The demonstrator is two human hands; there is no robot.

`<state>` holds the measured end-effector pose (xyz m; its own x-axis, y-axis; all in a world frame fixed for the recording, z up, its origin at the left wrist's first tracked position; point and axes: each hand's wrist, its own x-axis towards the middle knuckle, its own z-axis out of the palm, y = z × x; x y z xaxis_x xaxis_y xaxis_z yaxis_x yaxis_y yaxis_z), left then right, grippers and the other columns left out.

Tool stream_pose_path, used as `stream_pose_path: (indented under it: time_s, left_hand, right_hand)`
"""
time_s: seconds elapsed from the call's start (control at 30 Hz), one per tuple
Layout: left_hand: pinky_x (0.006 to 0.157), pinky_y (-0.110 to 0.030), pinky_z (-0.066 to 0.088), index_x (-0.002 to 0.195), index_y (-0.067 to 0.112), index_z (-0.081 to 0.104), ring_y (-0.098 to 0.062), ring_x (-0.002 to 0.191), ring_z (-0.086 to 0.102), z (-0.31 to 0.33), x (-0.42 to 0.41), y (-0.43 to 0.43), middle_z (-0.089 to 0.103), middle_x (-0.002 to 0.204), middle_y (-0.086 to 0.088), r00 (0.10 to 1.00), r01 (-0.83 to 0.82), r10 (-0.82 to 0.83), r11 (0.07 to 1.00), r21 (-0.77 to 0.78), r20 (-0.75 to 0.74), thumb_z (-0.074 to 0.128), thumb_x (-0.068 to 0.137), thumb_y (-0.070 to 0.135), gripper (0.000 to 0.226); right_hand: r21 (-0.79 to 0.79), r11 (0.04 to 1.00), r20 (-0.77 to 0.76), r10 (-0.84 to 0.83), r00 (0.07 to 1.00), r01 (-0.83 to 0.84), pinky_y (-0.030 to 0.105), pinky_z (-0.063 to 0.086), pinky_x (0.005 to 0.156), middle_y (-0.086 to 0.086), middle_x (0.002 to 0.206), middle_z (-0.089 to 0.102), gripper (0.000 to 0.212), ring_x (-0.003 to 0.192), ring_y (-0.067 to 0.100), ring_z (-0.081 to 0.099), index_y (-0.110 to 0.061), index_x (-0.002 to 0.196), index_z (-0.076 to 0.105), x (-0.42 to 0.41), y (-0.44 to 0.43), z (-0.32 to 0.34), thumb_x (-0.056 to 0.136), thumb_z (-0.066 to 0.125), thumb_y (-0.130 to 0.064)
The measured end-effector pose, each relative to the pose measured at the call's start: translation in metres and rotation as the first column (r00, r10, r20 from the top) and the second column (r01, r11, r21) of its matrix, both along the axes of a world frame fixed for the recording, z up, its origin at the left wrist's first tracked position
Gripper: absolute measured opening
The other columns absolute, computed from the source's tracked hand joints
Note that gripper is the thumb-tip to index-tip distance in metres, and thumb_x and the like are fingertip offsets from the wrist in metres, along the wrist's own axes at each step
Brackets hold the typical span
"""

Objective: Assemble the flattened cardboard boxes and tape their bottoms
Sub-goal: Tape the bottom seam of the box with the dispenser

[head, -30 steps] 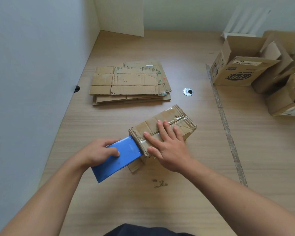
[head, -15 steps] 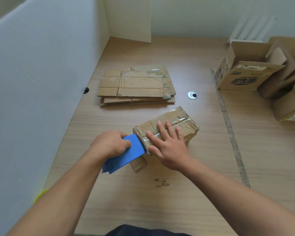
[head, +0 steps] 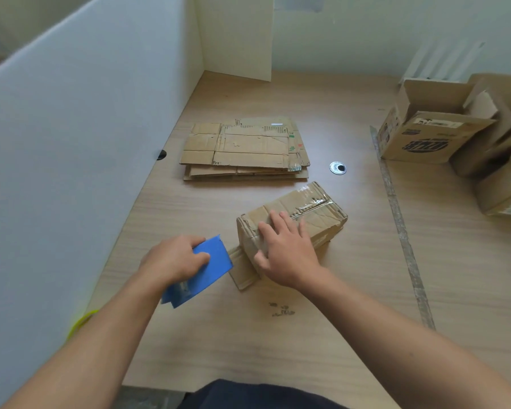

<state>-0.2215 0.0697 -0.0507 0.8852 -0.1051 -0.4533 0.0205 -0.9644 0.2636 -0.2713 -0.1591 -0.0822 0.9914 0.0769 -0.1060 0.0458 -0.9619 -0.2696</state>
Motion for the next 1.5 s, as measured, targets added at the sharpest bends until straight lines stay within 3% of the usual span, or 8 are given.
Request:
stream_pose_path:
  time_s: [0.2,0.27,0.47,0.63,0.97,1.1,1.37,1.5]
  left_hand:
    - [0.073,-0.032,0.052,0.11,0.049,0.058,-0.013,0.084,0.061,-0.001,0.006,0.033,0.066,0.093,0.015,0.999,-0.045,0.046,0.997,-0.055,0.014,0.049,0.086,0.041,0.028]
    - [0.068,-0.03,0.046,0.126,0.052,0.055,-0.015,0.089,0.061,-0.001,0.009,0.037,0.066,0.101,0.015,0.999,-0.049,0.051,0.996,-0.081,0.015,0.049,0.087,0.042,0.041]
    - [0.069,-0.032,0.053,0.125,0.054,0.054,-0.011,0.08,0.06,-0.002,0.017,0.039,0.065,0.091,0.017,0.997,0.016,-0.003,0.987,-0.161,0.083,0.047,0.089,0.042,0.038]
    - [0.071,-0.03,0.048,0.138,0.051,0.046,-0.015,0.088,0.059,-0.009,0.03,0.039,0.063,0.103,0.013,0.995,0.051,-0.032,0.978,-0.2,0.094,0.049,0.093,0.046,0.046]
    - [0.073,-0.031,0.049,0.135,0.056,0.047,-0.013,0.093,0.059,-0.008,0.048,0.035,0.063,0.105,0.016,0.989,0.121,-0.083,0.933,-0.339,0.124,0.06,0.09,0.046,0.048]
    - [0.087,-0.036,0.05,0.142,0.053,0.042,-0.018,0.104,0.06,-0.009,0.044,0.03,0.065,0.122,0.016,0.968,0.206,-0.131,0.9,-0.384,0.212,0.063,0.09,0.043,0.057]
    - [0.066,-0.034,0.048,0.14,0.057,0.035,-0.023,0.074,0.058,-0.009,0.042,0.033,0.065,0.102,0.013,0.823,0.471,-0.303,0.837,-0.278,0.481,0.074,0.086,0.038,0.069]
    - [0.046,-0.03,0.046,0.138,0.039,0.042,-0.024,0.059,0.061,-0.009,0.043,0.037,0.071,0.094,0.005,0.543,0.708,-0.46,0.701,-0.089,0.703,0.064,0.087,0.044,0.055]
  right_hand:
    - [0.083,0.975,0.083,-0.215,0.973,0.208,0.052,0.023,0.112,-0.003,0.123,0.044,0.044,0.127,0.021,0.034,-0.029,0.102,0.049,0.009,0.019,-0.002,0.086,0.042,-0.069]
    - [0.105,0.954,0.106,-0.291,0.951,0.281,0.05,0.024,0.112,-0.006,0.117,0.044,0.036,0.122,0.02,0.038,-0.03,0.097,0.047,0.013,0.025,-0.004,0.087,0.048,-0.065]
    - [-0.014,0.961,0.138,-0.271,0.953,0.276,0.053,0.018,0.116,0.001,0.133,0.044,0.036,0.132,0.025,0.033,-0.025,0.121,0.051,0.012,0.035,-0.008,0.093,0.052,-0.048]
    - [-0.177,0.955,0.114,-0.222,0.968,0.24,0.049,0.017,0.116,0.003,0.154,0.031,0.051,0.147,0.028,0.018,-0.024,0.15,0.032,0.008,0.041,-0.01,0.101,0.037,-0.038]
    - [-0.033,0.989,0.017,-0.144,0.989,0.144,0.052,0.006,0.12,-0.008,0.16,0.026,0.056,0.153,0.022,0.008,-0.035,0.152,0.033,0.006,0.016,-0.008,0.099,0.053,-0.029]
    - [0.007,0.997,0.001,-0.072,0.997,0.072,0.047,-0.001,0.121,-0.016,0.162,0.022,0.055,0.154,0.017,0.006,-0.043,0.151,0.035,0.0,-0.001,-0.012,0.1,0.053,-0.028]
    - [0.004,0.999,0.021,0.047,0.999,-0.047,0.044,-0.003,0.122,-0.015,0.165,0.013,0.063,0.154,0.015,-0.003,-0.044,0.153,0.029,-0.005,-0.011,-0.009,0.095,0.056,-0.048]
    - [0.313,0.949,0.153,-0.095,0.984,0.043,0.038,0.011,0.121,-0.007,0.16,0.031,0.052,0.153,0.014,0.007,-0.033,0.147,0.047,-0.008,-0.014,0.01,0.097,0.061,-0.036]
